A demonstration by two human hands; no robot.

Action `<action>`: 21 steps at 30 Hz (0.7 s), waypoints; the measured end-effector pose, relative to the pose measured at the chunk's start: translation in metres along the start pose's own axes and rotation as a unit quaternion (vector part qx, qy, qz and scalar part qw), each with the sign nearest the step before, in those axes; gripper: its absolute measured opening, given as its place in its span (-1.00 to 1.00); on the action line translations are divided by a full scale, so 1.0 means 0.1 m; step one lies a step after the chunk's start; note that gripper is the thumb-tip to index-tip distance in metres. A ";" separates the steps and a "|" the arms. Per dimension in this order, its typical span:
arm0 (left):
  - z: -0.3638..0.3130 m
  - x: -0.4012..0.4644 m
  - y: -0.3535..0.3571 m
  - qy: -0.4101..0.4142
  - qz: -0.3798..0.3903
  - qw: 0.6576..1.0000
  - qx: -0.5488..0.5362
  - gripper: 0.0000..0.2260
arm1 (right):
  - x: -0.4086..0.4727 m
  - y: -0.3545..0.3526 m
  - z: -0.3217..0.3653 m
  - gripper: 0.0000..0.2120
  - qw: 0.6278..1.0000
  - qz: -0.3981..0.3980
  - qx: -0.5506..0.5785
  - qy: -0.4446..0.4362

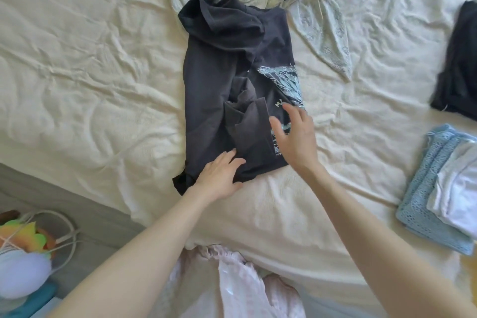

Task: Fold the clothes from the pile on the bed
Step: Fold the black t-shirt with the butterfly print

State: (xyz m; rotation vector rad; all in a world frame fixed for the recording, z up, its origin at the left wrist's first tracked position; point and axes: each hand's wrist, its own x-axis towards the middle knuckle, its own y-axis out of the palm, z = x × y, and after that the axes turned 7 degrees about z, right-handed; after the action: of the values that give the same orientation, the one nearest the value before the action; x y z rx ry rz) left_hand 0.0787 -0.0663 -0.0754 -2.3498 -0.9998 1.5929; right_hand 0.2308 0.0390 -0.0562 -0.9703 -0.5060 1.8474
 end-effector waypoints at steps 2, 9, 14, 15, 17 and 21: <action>0.04 -0.03 -0.02 0.020 0.022 0.999 -0.025 -0.51 | 0.27 0.02 0.13 -0.42 0.998 0.060 -0.029 0.007; 0.08 -0.21 0.08 0.043 0.063 0.992 -0.105 -0.64 | 0.92 0.31 0.61 -0.59 0.979 0.116 -0.121 0.115; 0.11 -0.22 -0.11 0.010 -0.126 0.969 -0.210 -0.73 | 0.80 0.24 0.55 -0.74 0.992 0.083 0.037 0.083; 0.14 -0.23 -0.19 0.007 -0.156 0.963 -0.220 -0.74 | 0.71 0.19 0.52 -0.76 0.991 0.082 0.072 0.074; 0.18 -0.24 -0.41 0.005 -0.200 0.949 -0.246 -0.71 | 0.53 0.04 0.47 -0.77 0.984 0.094 0.133 0.066; 0.09 -0.36 -1.00 0.016 -0.257 0.925 -0.281 -0.60 | 0.28 -0.42 0.61 -0.72 0.978 0.087 0.188 0.022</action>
State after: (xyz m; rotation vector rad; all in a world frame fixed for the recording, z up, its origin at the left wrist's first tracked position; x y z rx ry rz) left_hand 0.0179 -0.0126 -0.0058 -2.1017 -2.0769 1.1610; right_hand 0.1991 0.0870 -0.0023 -0.8129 -0.0385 1.9794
